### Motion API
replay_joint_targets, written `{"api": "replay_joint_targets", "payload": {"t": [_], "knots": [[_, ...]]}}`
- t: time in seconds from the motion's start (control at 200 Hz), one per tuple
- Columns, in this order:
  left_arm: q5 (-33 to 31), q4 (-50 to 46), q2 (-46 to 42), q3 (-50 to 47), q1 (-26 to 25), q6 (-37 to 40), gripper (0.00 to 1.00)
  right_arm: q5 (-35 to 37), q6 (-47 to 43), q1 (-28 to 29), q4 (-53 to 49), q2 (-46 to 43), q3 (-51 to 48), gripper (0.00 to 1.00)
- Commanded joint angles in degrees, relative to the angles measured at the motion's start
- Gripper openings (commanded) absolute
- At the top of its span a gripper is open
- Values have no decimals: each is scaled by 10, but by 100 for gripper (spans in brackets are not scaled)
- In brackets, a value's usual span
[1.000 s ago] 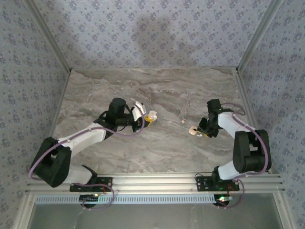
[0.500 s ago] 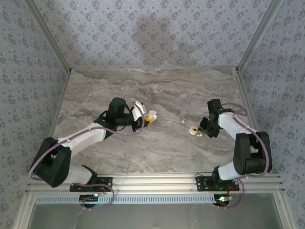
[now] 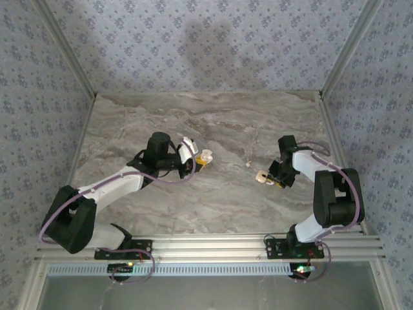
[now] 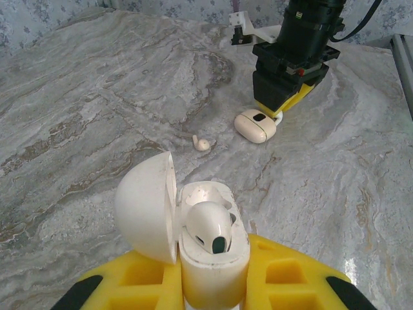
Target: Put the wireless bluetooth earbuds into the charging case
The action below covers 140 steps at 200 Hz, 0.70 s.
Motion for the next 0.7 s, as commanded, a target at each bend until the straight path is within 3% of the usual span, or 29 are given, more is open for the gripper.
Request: {"api": "replay_joint_targets", "payload": {"t": [0.0, 0.36, 0.695], "knots": [[6, -6, -4, 18, 6, 8, 17, -1, 9, 7, -5, 13, 7, 31], [2, -12, -13, 14, 7, 6, 17, -8, -34, 30, -32, 6, 8, 25], [-7, 8, -29, -3, 10, -24, 17, -22, -75, 109, -87, -17, 12, 25]]}}
